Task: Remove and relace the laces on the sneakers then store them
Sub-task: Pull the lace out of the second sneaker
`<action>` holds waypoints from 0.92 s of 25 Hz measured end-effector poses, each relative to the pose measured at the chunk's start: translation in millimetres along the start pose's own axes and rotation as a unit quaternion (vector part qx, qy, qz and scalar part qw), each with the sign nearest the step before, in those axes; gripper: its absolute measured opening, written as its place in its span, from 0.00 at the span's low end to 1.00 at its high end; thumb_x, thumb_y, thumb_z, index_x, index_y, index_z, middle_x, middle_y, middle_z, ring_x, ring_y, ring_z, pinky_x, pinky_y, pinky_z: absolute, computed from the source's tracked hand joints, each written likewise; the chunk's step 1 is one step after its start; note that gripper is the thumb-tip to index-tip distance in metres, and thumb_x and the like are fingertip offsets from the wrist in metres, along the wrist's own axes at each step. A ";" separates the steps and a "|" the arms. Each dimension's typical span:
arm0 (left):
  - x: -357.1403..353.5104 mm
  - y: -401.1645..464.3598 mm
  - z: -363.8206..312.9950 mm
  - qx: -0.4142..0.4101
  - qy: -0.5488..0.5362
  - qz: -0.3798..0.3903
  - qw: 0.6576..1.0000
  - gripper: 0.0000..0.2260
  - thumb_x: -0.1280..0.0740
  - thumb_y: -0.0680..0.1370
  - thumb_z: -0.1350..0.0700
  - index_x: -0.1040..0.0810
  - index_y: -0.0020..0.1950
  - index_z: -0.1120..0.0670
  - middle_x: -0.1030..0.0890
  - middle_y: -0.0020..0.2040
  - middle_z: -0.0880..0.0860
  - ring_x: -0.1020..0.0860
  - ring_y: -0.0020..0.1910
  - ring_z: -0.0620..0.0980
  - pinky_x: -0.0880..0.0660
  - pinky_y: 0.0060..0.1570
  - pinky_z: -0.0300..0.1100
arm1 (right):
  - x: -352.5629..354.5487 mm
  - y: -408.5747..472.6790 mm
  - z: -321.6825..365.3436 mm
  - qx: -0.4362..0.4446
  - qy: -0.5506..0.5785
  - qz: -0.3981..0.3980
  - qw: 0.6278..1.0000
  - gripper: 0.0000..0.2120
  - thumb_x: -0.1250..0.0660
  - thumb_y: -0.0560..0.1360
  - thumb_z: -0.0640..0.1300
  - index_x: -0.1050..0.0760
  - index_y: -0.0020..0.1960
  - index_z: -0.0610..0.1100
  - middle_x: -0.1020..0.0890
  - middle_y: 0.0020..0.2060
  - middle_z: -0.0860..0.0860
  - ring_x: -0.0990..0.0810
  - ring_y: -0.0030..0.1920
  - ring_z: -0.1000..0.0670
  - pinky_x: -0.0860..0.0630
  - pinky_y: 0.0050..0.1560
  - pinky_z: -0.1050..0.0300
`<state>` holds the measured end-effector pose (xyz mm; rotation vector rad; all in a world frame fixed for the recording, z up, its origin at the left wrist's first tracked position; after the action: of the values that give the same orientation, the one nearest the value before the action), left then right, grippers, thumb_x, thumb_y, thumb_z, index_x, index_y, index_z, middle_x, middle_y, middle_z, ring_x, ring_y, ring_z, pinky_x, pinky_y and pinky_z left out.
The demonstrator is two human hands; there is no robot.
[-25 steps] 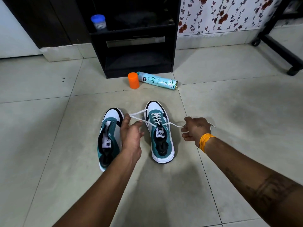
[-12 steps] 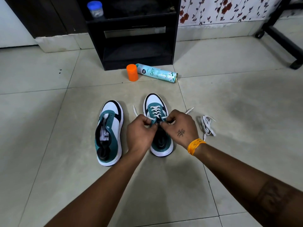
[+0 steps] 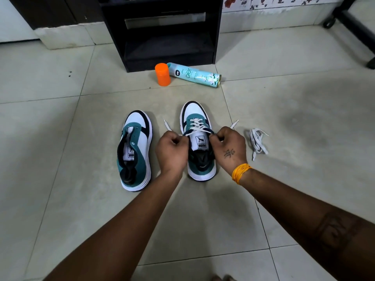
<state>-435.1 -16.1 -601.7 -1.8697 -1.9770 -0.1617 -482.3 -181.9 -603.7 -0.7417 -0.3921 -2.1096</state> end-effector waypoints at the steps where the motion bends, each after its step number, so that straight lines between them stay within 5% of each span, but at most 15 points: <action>1: 1.1 -2.1 -3.3 -0.004 0.010 0.009 1.000 0.07 0.32 0.68 0.47 0.24 0.37 0.50 0.18 0.34 0.49 0.17 0.37 0.54 0.17 0.43 0.53 | 1.2 -3.0 -0.1 0.016 -0.001 0.003 1.000 0.11 0.30 0.75 0.48 0.23 0.37 0.44 0.20 0.32 0.52 0.22 0.37 0.48 0.33 0.38 0.54; 4: 7.1 -3.7 -14.2 -0.083 0.089 -0.005 0.993 0.07 0.27 0.71 0.49 0.23 0.40 0.50 0.19 0.37 0.46 0.20 0.38 0.44 0.24 0.41 0.42 | 4.5 -8.5 7.1 0.050 -0.018 0.017 0.998 0.13 0.28 0.74 0.52 0.22 0.37 0.44 0.18 0.32 0.52 0.20 0.37 0.48 0.26 0.40 0.54; 7: 8.5 -1.0 -26.6 -0.204 0.140 -0.001 0.969 0.10 0.30 0.72 0.47 0.20 0.52 0.46 0.21 0.42 0.46 0.21 0.40 0.46 0.25 0.41 0.44 | 12.9 -0.8 20.8 0.085 -0.046 -0.014 0.995 0.14 0.32 0.74 0.56 0.23 0.39 0.46 0.18 0.32 0.53 0.20 0.37 0.48 0.24 0.39 0.54; 10: -0.7 7.2 -39.4 -0.283 0.211 0.071 0.933 0.16 0.34 0.73 0.54 0.17 0.60 0.46 0.22 0.47 0.49 0.20 0.42 0.52 0.22 0.44 0.48 | 17.9 16.2 35.7 0.177 -0.040 0.028 0.983 0.07 0.34 0.74 0.48 0.20 0.50 0.50 0.18 0.35 0.53 0.19 0.39 0.46 0.23 0.41 0.52; 15: -3.3 21.2 -38.0 -0.289 0.204 0.084 0.931 0.08 0.32 0.74 0.58 0.16 0.48 0.48 0.21 0.44 0.48 0.20 0.41 0.51 0.21 0.44 0.51 | 4.7 30.0 45.2 0.235 -0.137 0.143 0.952 0.13 0.38 0.73 0.48 0.20 0.54 0.50 0.23 0.34 0.54 0.19 0.43 0.40 0.24 0.43 0.51; 23: -5.6 20.6 -32.9 -0.247 0.138 0.094 0.954 0.04 0.29 0.76 0.60 0.19 0.46 0.51 0.18 0.42 0.46 0.19 0.42 0.48 0.22 0.47 0.49 | 7.3 8.8 28.8 0.103 -0.088 0.072 0.988 0.10 0.29 0.67 0.53 0.25 0.39 0.47 0.19 0.32 0.53 0.21 0.36 0.48 0.26 0.37 0.56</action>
<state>-407.9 -31.3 -577.9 -2.1747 -1.6558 -0.8821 -468.1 -176.8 -576.7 -0.8108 -0.6228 -1.8433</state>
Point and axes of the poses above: each hand's wrist, its own y-axis towards the middle knuckle, its own x-axis out of the back of the hand, z = x × y, the point moved 3 cm from there along y, towards the middle knuckle
